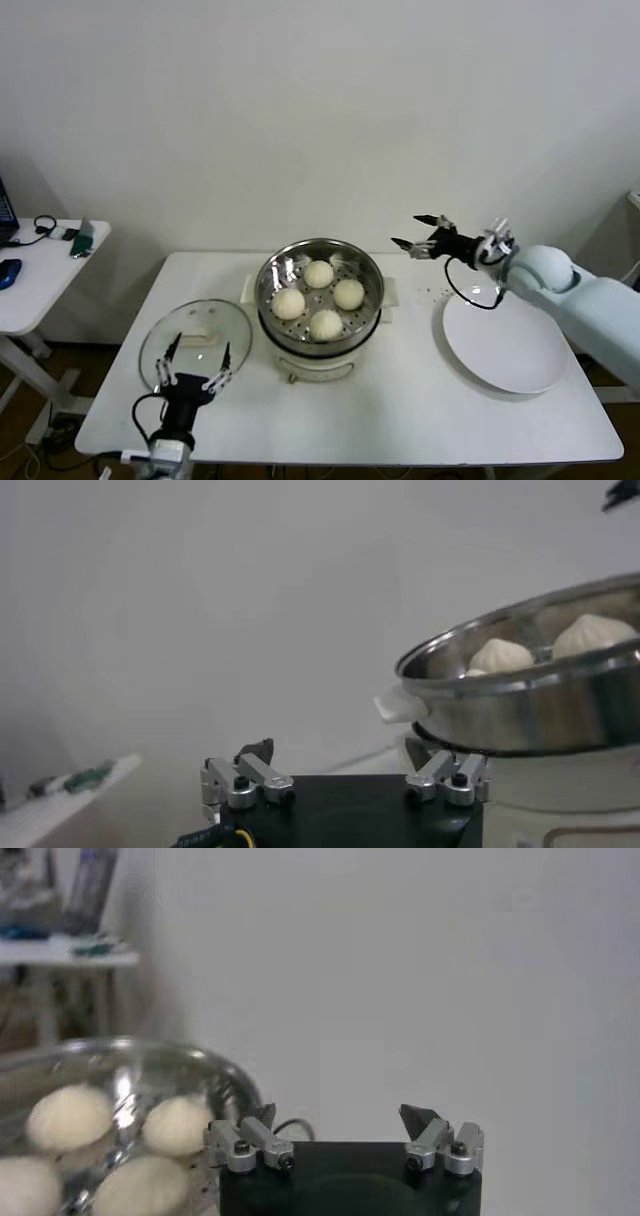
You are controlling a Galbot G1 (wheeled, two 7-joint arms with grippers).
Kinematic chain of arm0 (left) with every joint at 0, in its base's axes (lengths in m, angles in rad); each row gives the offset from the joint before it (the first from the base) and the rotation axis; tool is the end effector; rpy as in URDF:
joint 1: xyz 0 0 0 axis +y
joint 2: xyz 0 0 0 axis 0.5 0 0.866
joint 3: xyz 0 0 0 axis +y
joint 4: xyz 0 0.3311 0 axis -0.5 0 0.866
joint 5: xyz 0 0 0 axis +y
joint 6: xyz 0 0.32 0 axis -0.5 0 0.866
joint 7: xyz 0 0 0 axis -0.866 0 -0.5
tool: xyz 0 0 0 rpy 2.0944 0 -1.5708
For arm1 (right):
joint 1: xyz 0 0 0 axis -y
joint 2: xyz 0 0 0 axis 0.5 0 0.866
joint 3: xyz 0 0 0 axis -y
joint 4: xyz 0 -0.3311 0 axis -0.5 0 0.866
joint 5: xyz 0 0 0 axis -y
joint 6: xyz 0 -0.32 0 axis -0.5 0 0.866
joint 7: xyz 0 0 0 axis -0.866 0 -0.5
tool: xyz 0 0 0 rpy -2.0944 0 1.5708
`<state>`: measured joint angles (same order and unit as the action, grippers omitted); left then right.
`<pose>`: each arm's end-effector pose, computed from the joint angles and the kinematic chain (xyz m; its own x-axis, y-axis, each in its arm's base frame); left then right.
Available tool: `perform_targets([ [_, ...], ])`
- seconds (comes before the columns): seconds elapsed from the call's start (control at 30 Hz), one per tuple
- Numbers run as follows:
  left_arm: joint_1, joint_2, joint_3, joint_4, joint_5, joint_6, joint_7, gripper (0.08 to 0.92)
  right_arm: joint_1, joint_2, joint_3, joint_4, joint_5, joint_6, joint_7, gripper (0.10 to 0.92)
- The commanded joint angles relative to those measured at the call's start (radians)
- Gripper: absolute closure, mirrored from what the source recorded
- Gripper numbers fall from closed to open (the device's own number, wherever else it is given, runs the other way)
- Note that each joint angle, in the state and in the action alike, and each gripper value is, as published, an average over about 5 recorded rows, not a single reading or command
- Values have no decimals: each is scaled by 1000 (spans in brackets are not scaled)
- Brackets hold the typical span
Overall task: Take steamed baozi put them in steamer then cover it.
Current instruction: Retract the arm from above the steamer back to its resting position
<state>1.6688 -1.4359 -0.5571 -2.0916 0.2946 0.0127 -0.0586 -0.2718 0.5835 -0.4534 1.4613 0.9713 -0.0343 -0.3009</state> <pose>0.1271 0.0323 -0.2990 -0.9959 -0.0205 0.0882 0.0181 0.9094 0.4156 0.4223 -0.1603 -0.1766 -0.7624 -0.6050 0.2296 -0.6411 0.7546 -0.1401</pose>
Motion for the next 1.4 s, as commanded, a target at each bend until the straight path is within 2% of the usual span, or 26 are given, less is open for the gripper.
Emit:
perform_targets([
  [0.03,-2,40,-11,-3,485,67,-4,177,-723,133,834,131,-154,37,111,203],
  [0.27,-17,85,-24,79,894,74,2,177,-926,281,1033,176,-258,34,117,203],
  [0.43,-68,86,-16,156,1065,89,13,177,-1032,355,1115,201,-312,46,96,203],
  [0.93,-309,81,5,482,1112,85,-36,177,-1193,452,1180,258,-401,96,71,203],
  [1.4,-428,86,-24,639,1161,85,-72,177,-1243,463,1225,268,-425,118,54,203],
])
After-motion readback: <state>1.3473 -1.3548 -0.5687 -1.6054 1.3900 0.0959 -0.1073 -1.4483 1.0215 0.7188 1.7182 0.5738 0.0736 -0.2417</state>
